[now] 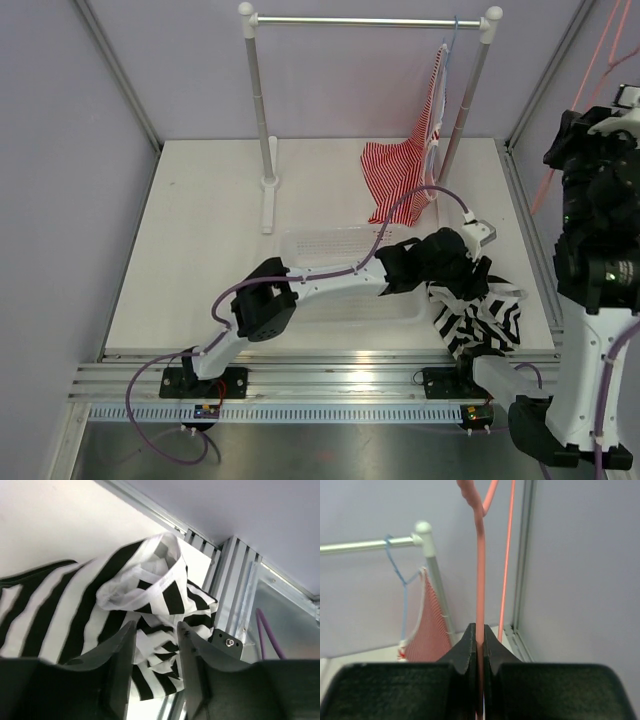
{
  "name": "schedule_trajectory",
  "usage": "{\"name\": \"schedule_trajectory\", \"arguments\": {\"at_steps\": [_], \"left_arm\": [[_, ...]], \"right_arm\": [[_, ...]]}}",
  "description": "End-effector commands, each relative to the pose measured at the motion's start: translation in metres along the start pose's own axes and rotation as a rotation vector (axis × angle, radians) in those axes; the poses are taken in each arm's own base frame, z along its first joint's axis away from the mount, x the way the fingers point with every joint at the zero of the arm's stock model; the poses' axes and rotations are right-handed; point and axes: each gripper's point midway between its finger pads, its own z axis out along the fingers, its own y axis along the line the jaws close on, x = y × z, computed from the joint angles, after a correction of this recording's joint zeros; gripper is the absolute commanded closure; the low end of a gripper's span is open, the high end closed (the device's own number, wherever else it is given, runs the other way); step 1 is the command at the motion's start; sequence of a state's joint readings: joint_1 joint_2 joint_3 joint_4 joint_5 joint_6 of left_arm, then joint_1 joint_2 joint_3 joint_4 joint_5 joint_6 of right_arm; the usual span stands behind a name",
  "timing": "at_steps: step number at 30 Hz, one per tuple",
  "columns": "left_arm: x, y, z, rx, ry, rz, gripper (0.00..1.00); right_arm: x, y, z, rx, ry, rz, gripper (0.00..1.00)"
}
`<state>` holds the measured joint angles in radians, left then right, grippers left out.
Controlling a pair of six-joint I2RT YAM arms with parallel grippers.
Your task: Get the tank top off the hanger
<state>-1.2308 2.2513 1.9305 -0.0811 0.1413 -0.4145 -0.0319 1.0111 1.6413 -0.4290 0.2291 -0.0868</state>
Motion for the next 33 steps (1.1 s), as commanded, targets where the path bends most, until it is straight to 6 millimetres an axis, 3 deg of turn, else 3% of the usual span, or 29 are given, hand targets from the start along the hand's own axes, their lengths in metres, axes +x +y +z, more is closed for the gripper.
{"name": "schedule_trajectory", "arguments": {"at_steps": [1,2,3,5,6,7,9,10,11,12,13,14,17,22,24,25,27,29,31,32,33], "left_arm": [[-0.076,-0.024,-0.046,-0.006,-0.148,0.022,0.31],[-0.08,-0.026,-0.051,-0.011,-0.156,0.024,0.21],[-0.09,-0.034,-0.064,-0.001,-0.173,0.027,0.01],[-0.092,-0.034,-0.076,-0.017,-0.169,0.02,0.01],[-0.108,-0.036,-0.094,-0.045,-0.21,0.015,0.01],[-0.096,-0.029,-0.099,-0.076,-0.178,0.007,0.01],[-0.101,-0.006,-0.122,-0.223,-0.216,-0.021,0.01],[-0.114,-0.007,-0.148,-0.261,-0.262,-0.036,0.01],[-0.095,0.01,-0.157,-0.334,-0.225,-0.044,0.01],[-0.097,0.027,-0.172,-0.432,-0.256,-0.051,0.01],[-0.103,0.026,-0.201,-0.467,-0.28,-0.061,0.01],[-0.086,0.04,-0.208,-0.517,-0.257,-0.058,0.01],[-0.08,0.05,-0.255,-0.596,-0.286,-0.066,0.01],[-0.048,0.109,-0.335,-0.922,-0.253,-0.113,0.01],[-0.035,0.124,-0.359,-0.967,-0.247,-0.151,0.01],[-0.03,0.135,-0.37,-1.001,-0.241,-0.163,0.01],[-0.028,0.137,-0.393,-1.019,-0.263,-0.175,0.01],[-0.019,0.143,-0.41,-1.058,-0.247,-0.174,0.01],[-0.014,0.146,-0.432,-1.095,-0.24,-0.177,0.01],[-0.012,0.147,-0.438,-1.105,-0.234,-0.176,0.01],[-0.011,0.149,-0.445,-1.124,-0.232,-0.175,0.01]], "right_arm": [[-0.004,0.019,-0.052,-0.134,0.141,0.132,1.0],[-0.004,0.025,-0.058,-0.162,0.165,0.166,1.0],[-0.009,0.026,-0.067,-0.172,0.163,0.183,1.0],[-0.006,0.029,-0.08,-0.193,0.198,0.215,1.0],[-0.014,0.029,-0.089,-0.208,0.177,0.226,1.0],[-0.014,0.034,-0.096,-0.238,0.192,0.23,1.0],[-0.024,0.049,-0.111,-0.344,0.194,0.249,1.0],[-0.022,0.054,-0.117,-0.373,0.218,0.259,1.0],[-0.023,0.063,-0.123,-0.431,0.23,0.274,1.0],[-0.025,0.068,-0.127,-0.461,0.235,0.279,1.0],[-0.024,0.071,-0.129,-0.48,0.247,0.29,1.0],[-0.023,0.079,-0.134,-0.526,0.266,0.307,1.0],[-0.022,0.094,-0.141,-0.603,0.324,0.362,1.0],[0.009,0.119,-0.127,-0.701,0.493,0.427,1.0],[0.033,0.127,-0.104,-0.681,0.577,0.46,1.0],[0.036,0.131,-0.097,-0.694,0.579,0.467,1.0],[0.053,0.136,-0.077,-0.669,0.616,0.497,1.0],[0.056,0.139,-0.058,-0.641,0.591,0.503,1.0],[0.068,0.159,-0.047,-0.642,0.644,0.466,1.0],[0.057,0.166,-0.045,-0.653,0.619,0.426,1.0],[0.082,0.192,-0.045,-0.679,0.725,0.386,1.0]]}}
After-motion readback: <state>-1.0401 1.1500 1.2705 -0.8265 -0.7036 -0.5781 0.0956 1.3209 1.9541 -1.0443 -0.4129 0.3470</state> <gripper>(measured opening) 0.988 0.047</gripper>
